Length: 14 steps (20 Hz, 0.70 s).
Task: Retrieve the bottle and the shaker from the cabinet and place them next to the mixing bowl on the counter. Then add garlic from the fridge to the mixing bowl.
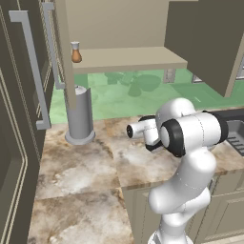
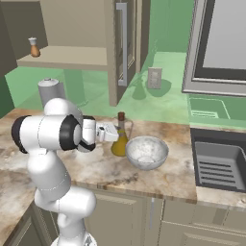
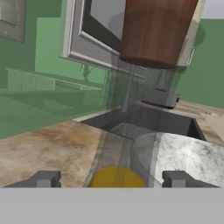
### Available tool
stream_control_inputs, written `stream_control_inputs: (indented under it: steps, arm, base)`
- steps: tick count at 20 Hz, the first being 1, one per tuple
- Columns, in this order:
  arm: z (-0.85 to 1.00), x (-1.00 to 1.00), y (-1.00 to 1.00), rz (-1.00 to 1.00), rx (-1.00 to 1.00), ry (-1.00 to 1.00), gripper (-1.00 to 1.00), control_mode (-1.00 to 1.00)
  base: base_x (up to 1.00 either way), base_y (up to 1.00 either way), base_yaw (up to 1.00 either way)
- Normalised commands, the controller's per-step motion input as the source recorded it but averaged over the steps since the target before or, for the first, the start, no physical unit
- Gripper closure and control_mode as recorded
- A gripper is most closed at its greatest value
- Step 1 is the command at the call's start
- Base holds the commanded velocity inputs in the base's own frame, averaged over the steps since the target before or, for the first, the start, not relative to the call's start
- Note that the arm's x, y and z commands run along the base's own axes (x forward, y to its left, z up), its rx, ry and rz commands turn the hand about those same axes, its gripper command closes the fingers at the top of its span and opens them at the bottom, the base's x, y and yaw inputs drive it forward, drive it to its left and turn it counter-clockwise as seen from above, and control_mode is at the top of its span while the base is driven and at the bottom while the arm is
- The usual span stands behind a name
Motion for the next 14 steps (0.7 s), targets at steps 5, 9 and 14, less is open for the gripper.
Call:
stream_control_inputs:
  steps: [5,9,14]
  arm:
    - [0.00,0.00,0.00,0.00,0.00,0.00,-1.00,-1.00]
    - [0.00,0.00,0.01,0.00,0.00,0.00,-1.00,-1.00]
    - [0.00,-0.18,0.22,-0.01,0.01,0.00,-1.00,-1.00]
  base:
    - [0.00,0.00,0.00]
    - [0.00,0.00,0.00]
    - [0.00,0.00,0.00]
